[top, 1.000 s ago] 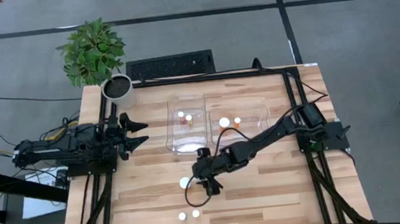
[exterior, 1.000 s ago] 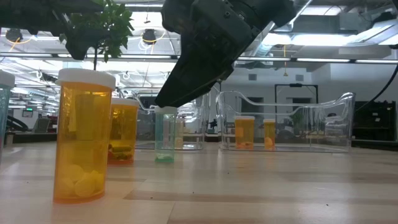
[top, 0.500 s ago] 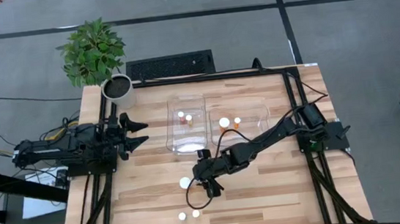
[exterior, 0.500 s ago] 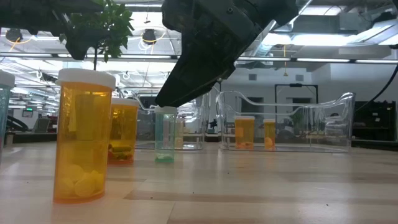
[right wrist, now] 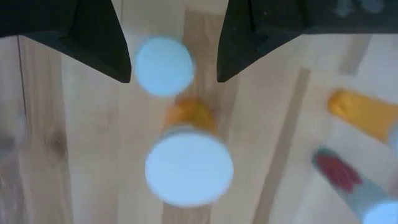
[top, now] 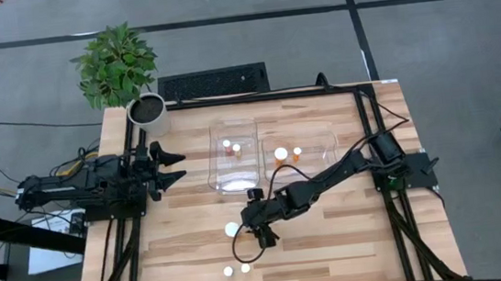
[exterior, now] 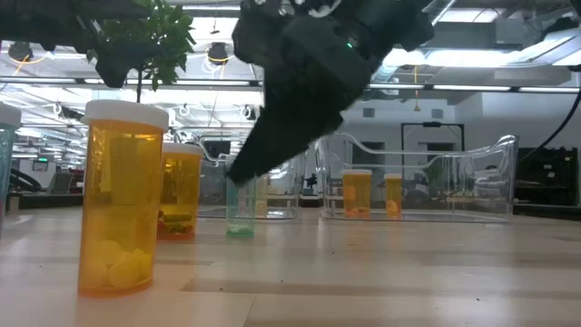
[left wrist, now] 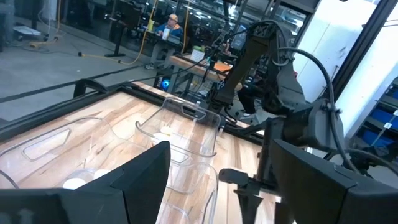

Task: Pick and place medicine bottles into bin by pill shape (circle, oval)
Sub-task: Put the top blue pill bottle into the left transparent bin

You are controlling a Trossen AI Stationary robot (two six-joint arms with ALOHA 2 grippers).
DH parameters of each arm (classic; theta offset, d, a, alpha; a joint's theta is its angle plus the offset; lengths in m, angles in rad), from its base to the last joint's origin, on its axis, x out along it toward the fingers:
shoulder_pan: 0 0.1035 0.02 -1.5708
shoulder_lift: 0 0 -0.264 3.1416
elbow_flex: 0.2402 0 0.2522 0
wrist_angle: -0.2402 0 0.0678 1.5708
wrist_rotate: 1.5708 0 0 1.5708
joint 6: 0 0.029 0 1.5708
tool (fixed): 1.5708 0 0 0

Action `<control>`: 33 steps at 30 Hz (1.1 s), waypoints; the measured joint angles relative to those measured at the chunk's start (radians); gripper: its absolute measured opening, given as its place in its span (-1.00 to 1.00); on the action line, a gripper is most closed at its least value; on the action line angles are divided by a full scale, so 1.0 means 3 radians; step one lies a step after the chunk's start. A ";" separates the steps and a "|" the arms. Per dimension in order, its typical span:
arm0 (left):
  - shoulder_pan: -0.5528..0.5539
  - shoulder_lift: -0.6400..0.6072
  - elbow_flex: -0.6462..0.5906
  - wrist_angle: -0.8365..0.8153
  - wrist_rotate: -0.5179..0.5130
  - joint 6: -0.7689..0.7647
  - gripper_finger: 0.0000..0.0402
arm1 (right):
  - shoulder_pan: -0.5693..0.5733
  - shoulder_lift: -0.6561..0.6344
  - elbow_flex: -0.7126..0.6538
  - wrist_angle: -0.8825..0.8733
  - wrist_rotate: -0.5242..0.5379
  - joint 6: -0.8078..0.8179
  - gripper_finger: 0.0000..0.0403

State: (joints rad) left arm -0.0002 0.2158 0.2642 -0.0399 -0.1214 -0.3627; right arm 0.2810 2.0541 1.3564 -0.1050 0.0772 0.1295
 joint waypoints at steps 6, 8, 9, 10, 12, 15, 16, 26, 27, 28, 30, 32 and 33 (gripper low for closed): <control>0.0000 0.0000 0.0000 0.0001 -0.0001 0.0001 0.34 | -0.0002 -0.0029 0.0013 0.0021 0.0000 -0.0019 0.21; 0.0000 0.0000 0.0000 0.0001 -0.0001 0.0005 0.34 | -0.0004 -0.0023 0.0010 0.0019 0.0000 -0.0018 0.21; 0.0000 0.0000 0.0000 0.0001 -0.0002 0.0005 0.34 | -0.0004 -0.0023 0.0010 0.0020 0.0001 -0.0018 0.20; 0.0000 0.0000 0.0000 0.0001 -0.0003 0.0006 0.34 | -0.0004 -0.0023 0.0010 0.0029 0.0001 -0.0018 0.19; 0.0000 0.0000 0.0000 0.0001 -0.0023 0.0009 0.34 | -0.0004 -0.0023 0.0010 0.0025 0.0001 -0.0019 0.14; 0.0000 0.0000 0.0000 0.0001 -0.0032 0.0008 0.34 | -0.0007 -0.0023 0.0010 0.0029 0.0001 -0.0018 0.03; 0.0000 0.0000 0.0000 0.0001 -0.0035 0.0008 0.34 | -0.0006 -0.0023 0.0010 0.0026 0.0003 -0.0018 -0.02; 0.0000 0.0000 0.0000 0.0001 -0.0035 0.0007 0.34 | -0.0006 -0.0023 0.0010 -0.0006 0.0007 -0.0019 -0.36; 0.0000 0.0000 0.0000 0.0001 -0.0035 0.0007 0.34 | -0.0006 -0.0023 0.0010 -0.0009 0.0012 -0.0019 -0.38; 0.0000 0.0000 0.0000 0.0001 -0.0035 0.0005 0.34 | -0.0006 -0.0023 0.0010 -0.0010 0.0013 -0.0019 -0.39; 0.0000 0.0000 0.0000 0.0001 -0.0035 0.0005 0.34 | -0.0006 -0.0023 0.0010 -0.0012 0.0014 -0.0019 -0.39; 0.0000 0.0000 0.0000 0.0001 -0.0035 0.0005 0.34 | -0.0006 -0.0023 0.0010 -0.0013 0.0014 -0.0019 -0.38; 0.0000 0.0000 0.0000 0.0001 -0.0035 0.0005 0.34 | -0.0006 -0.0023 0.0010 -0.0013 0.0014 -0.0019 -0.38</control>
State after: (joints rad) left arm -0.0002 0.2157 0.2642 -0.0395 -0.1318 -0.3611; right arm 0.2790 2.0472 1.3594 -0.1089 0.0814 0.1238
